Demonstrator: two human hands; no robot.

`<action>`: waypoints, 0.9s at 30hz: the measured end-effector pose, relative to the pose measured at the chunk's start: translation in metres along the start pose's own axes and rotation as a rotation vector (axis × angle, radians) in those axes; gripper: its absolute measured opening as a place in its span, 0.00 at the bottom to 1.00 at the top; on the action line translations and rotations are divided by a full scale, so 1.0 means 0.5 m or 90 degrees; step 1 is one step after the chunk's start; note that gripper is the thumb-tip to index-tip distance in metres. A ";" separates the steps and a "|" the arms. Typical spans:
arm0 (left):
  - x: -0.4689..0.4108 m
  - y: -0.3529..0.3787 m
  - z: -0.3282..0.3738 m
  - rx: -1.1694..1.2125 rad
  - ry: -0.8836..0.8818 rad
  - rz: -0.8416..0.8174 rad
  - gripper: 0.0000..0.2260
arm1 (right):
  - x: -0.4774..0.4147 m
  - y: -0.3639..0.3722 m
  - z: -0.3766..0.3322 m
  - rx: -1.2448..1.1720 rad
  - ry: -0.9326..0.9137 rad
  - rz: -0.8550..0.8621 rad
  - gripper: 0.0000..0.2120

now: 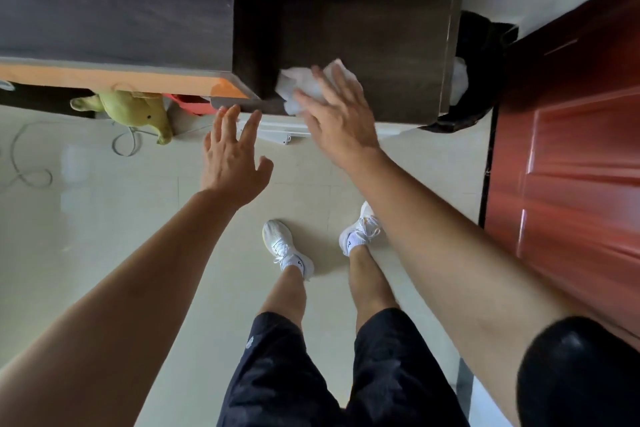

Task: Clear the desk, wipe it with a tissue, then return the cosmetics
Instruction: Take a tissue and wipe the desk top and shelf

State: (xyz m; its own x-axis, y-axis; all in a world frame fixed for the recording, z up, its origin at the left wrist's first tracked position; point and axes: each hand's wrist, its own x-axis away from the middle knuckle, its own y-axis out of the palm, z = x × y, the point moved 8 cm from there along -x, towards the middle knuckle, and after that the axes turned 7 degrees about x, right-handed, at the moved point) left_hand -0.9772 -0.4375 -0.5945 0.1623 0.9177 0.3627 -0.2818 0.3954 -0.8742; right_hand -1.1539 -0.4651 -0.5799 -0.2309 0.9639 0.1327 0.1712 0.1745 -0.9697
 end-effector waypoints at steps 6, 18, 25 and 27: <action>-0.008 -0.001 0.008 0.001 -0.001 -0.012 0.34 | 0.157 -0.017 0.198 0.004 0.146 0.019 0.18; -0.015 -0.010 -0.008 -0.038 0.035 -0.006 0.34 | -0.016 0.024 -0.053 -0.015 0.116 0.005 0.21; -0.018 -0.007 -0.006 -0.042 0.026 -0.023 0.34 | 0.096 -0.018 0.171 -0.002 0.281 0.071 0.22; -0.019 -0.005 -0.005 -0.046 0.015 -0.027 0.34 | 0.119 -0.021 0.220 0.022 0.322 0.045 0.24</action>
State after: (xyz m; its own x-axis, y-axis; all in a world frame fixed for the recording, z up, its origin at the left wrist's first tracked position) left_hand -0.9755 -0.4474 -0.5967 0.1952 0.8985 0.3931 -0.2054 0.4294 -0.8795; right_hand -1.2745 -0.4318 -0.5844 0.2744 0.9512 0.1410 0.1355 0.1069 -0.9850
